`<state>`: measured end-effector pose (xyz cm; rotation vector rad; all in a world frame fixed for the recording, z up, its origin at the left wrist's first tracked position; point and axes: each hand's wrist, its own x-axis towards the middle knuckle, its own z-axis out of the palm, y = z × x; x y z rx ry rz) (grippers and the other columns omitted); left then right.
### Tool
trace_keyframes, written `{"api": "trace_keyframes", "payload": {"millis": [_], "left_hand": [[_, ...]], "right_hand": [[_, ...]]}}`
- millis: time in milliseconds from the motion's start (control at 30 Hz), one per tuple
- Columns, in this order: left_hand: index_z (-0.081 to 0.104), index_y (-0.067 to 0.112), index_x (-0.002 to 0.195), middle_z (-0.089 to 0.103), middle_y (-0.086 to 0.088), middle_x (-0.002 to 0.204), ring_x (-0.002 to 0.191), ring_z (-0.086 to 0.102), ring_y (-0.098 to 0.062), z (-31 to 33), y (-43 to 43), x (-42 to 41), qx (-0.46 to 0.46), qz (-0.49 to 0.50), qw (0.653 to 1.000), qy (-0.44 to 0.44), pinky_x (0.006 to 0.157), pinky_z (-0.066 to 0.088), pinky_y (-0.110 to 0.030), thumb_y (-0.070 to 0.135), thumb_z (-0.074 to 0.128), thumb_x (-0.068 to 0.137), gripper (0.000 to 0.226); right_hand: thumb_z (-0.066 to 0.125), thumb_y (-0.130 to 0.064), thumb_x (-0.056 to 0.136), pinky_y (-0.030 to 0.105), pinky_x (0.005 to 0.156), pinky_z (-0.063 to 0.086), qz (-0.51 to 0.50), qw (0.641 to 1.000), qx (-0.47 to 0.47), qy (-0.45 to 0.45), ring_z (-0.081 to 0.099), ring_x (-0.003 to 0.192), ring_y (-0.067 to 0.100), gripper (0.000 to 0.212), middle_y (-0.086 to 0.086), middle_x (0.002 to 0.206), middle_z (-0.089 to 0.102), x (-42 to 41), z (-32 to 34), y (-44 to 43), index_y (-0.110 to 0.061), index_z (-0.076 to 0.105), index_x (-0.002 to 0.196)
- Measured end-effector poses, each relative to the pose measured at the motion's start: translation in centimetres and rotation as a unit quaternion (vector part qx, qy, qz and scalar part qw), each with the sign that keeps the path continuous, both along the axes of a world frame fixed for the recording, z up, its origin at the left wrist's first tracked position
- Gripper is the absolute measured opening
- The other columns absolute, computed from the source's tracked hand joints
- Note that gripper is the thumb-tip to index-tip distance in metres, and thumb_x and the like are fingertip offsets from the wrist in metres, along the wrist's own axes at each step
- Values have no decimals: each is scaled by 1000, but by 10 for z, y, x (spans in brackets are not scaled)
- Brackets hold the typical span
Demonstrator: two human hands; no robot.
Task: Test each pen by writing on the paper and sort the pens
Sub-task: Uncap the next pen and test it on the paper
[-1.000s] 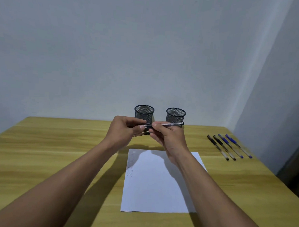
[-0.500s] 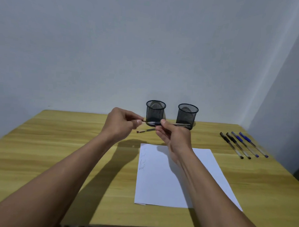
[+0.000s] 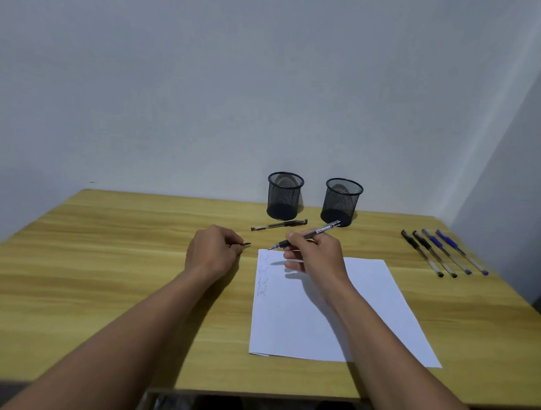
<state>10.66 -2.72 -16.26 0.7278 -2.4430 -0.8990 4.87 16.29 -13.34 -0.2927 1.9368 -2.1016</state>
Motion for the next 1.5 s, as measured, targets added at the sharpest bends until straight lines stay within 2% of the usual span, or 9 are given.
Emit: {"api": "trace_keyframes", "payload": {"millis": [133, 300, 500, 600, 733, 867, 1067, 1333, 1500], "left_hand": [[78, 29, 95, 76, 7, 89, 89, 67, -17, -5, 2, -4, -3, 12, 1000, 4, 76, 54, -31, 30, 76, 81, 15], [73, 25, 114, 71, 6, 117, 112, 62, -20, 2, 7, 13, -23, -5, 1000, 2, 94, 51, -37, 34, 69, 86, 30], [67, 32, 122, 66, 8, 129, 122, 58, -17, -2, 18, 63, -60, -109, 992, -18, 99, 49, -40, 52, 58, 84, 44], [61, 35, 131, 56, 6, 142, 133, 48, -18, -3, 27, 81, -83, -164, 981, -60, 107, 41, -45, 64, 56, 78, 60], [54, 45, 135, 35, 4, 157, 149, 22, -21, -12, 30, 90, -128, -195, 963, -132, 118, 15, -56, 78, 47, 74, 70], [51, 48, 136, 31, 4, 159, 150, 17, -21, -16, 30, 91, -138, -201, 960, -138, 119, 10, -58, 83, 41, 72, 74], [48, 49, 138, 29, 5, 160, 151, 15, -20, -19, 29, 91, -149, -203, 958, -140, 119, 8, -57, 84, 39, 74, 73], [48, 49, 137, 28, 5, 160, 151, 15, -19, -17, 29, 91, -148, -203, 957, -145, 119, 8, -56, 84, 37, 73, 73], [48, 49, 137, 28, 5, 160, 151, 15, -18, -15, 30, 93, -145, -202, 957, -149, 120, 9, -55, 85, 35, 71, 77]], "right_hand": [[71, -15, 94, 31, 62, 63, 2, 1000, 16, 14, 70, 65, 15, 12, 8, 78, 73, 5, 1, -3, -6, 70, 86], [70, -23, 96, 35, 66, 65, 9, 997, 60, 43, 70, 70, 14, 14, 9, 82, 73, 12, -2, -3, -10, 70, 91], [68, -20, 97, 40, 74, 64, 35, 995, 77, 53, 72, 71, 13, 11, 8, 81, 75, 33, -11, 6, -11, 74, 96], [75, -20, 90, 37, 64, 62, 21, 989, 119, 87, 68, 61, 13, 12, 10, 75, 74, 44, -17, 13, -8, 74, 91], [70, -22, 89, 38, 57, 53, 15, 985, 142, 101, 62, 59, 22, 19, 14, 68, 70, 53, -30, 14, -7, 68, 77], [69, -31, 83, 49, 67, 59, 15, 970, 191, 147, 70, 71, 26, 18, 4, 68, 71, 52, -33, 14, -15, 67, 76], [73, -27, 86, 55, 72, 59, 64, 959, 217, 170, 71, 74, 26, 20, 6, 70, 69, 57, -33, 16, -10, 67, 78], [73, -30, 89, 49, 70, 58, 55, 952, 237, 187, 69, 73, 20, 21, 3, 73, 70, 57, -34, 15, -14, 64, 80], [72, -26, 89, 52, 71, 61, 50, 953, 240, 179, 71, 72, 21, 20, 4, 71, 68, 57, -35, 16, -10, 64, 80]]}}
